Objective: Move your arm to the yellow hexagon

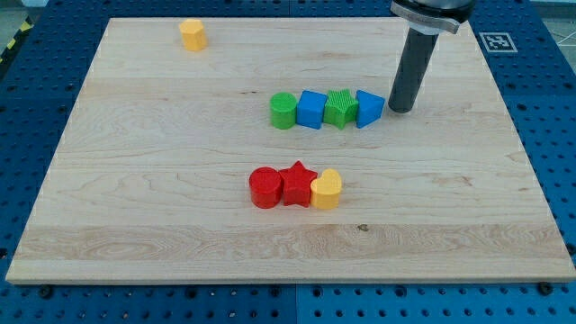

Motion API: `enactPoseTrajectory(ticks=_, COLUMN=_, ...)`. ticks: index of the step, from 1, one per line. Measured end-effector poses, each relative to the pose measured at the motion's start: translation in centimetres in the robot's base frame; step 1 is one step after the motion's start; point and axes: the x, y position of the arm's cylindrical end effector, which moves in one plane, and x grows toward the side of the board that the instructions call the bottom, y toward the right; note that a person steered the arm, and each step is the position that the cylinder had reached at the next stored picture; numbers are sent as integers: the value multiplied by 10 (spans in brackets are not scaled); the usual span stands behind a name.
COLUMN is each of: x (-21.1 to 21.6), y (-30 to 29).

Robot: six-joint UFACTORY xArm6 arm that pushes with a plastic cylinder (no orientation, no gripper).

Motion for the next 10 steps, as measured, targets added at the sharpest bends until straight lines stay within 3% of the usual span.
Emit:
enactPoseTrajectory(ticks=5, x=14, y=55)
enactPoseTrajectory(ticks=6, x=-32, y=55)
enactPoseTrajectory(ticks=8, x=-109, y=-15)
enactPoseTrajectory(ticks=10, x=-150, y=-154)
